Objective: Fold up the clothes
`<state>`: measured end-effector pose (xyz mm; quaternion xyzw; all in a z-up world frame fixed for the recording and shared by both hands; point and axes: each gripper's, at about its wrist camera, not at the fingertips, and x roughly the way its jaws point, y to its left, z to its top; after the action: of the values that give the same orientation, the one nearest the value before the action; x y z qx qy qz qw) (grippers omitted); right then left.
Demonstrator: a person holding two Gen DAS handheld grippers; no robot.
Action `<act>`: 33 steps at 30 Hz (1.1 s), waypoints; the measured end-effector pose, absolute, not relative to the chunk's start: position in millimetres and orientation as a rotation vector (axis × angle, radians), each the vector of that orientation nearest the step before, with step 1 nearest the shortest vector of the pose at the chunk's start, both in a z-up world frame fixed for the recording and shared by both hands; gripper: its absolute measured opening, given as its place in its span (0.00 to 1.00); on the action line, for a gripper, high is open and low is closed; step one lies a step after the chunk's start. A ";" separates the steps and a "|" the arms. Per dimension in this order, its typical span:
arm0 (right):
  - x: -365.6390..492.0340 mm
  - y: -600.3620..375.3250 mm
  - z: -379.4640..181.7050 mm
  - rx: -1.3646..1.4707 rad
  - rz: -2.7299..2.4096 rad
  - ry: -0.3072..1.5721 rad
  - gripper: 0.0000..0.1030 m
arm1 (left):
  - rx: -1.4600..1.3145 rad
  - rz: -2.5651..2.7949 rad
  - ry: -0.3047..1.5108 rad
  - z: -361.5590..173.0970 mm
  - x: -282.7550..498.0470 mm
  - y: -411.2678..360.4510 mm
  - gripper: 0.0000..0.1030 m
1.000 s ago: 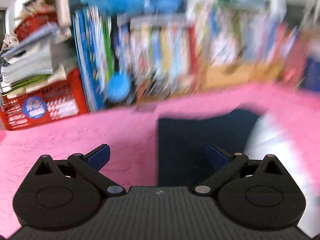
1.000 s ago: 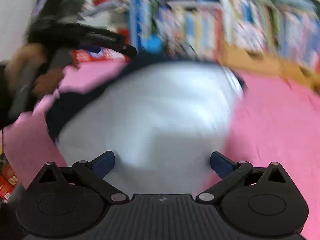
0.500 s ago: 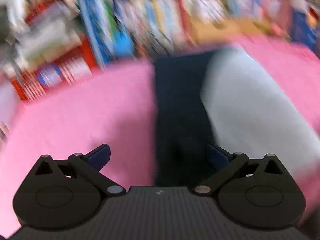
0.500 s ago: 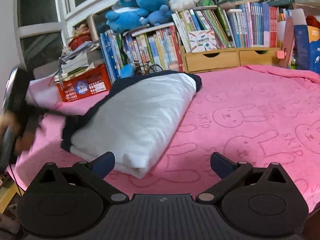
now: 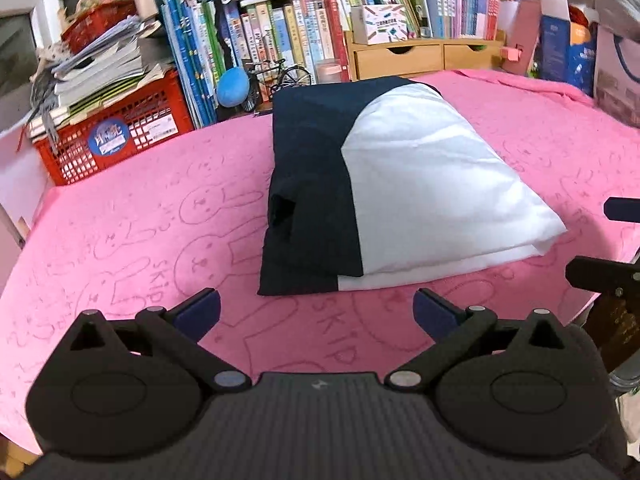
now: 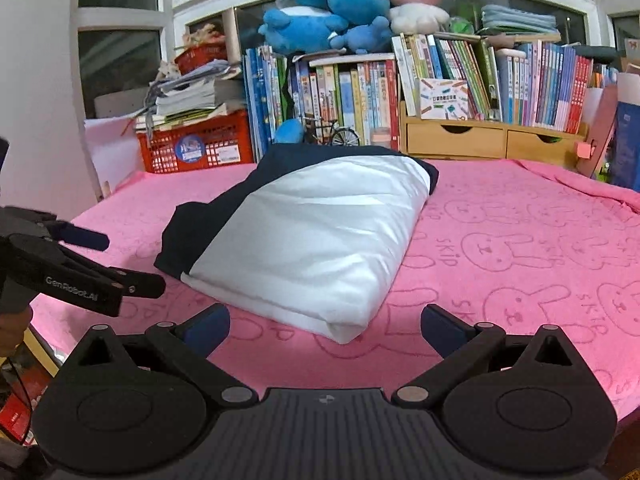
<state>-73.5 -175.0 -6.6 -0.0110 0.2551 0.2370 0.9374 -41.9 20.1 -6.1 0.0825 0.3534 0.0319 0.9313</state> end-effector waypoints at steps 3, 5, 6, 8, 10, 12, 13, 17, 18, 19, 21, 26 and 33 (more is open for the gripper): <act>-75.8 -173.8 -7.3 -0.043 0.482 0.528 1.00 | 0.164 0.057 0.728 -7.2 -43.3 16.0 1.00; -77.3 -172.9 -7.8 -0.056 0.481 0.532 1.00 | 0.149 0.050 0.738 -8.4 -42.7 15.9 1.00; -77.4 -172.6 -8.0 -0.056 0.478 0.534 1.00 | 0.144 0.049 0.743 -9.5 -43.4 15.3 1.00; -77.2 -172.5 -8.5 -0.055 0.473 0.538 1.00 | 0.136 0.050 0.748 -10.9 -43.9 15.6 1.00; -76.6 -172.0 -9.1 -0.059 0.473 0.540 1.00 | 0.125 0.048 0.752 -11.8 -44.3 16.6 1.00; -75.5 -170.4 -10.1 -0.067 0.472 0.546 1.00 | 0.105 0.040 0.760 -12.6 -42.7 18.8 1.00; -74.9 -169.6 -10.7 -0.071 0.472 0.550 1.00 | 0.092 0.034 0.765 -13.0 -41.8 20.2 1.00; -73.2 -166.8 -14.0 -0.073 0.471 0.562 1.00 | 0.066 0.026 0.783 -15.5 -38.3 23.0 1.00; -73.0 -166.4 -14.6 -0.073 0.474 0.564 1.00 | 0.068 0.029 0.785 -16.4 -37.9 22.9 1.00; -73.1 -165.5 -15.4 -0.074 0.477 0.566 1.00 | 0.069 0.031 0.787 -17.2 -37.4 22.7 1.00; -73.1 -164.8 -16.3 -0.078 0.479 0.568 1.00 | 0.063 0.029 0.791 -18.7 -36.4 22.9 1.00; -71.9 -163.8 -18.7 -0.078 0.479 0.579 1.00 | -0.022 -0.024 0.791 -21.9 -34.5 29.5 1.00; -70.6 -163.1 -21.1 -0.080 0.483 0.588 1.00 | -0.013 -0.001 0.793 -24.4 -33.3 28.2 1.00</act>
<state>-70.6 -163.1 -21.1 -0.0388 0.2869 0.2357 0.9277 -33.3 28.2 -24.4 -0.0064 0.3864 -0.0002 0.9223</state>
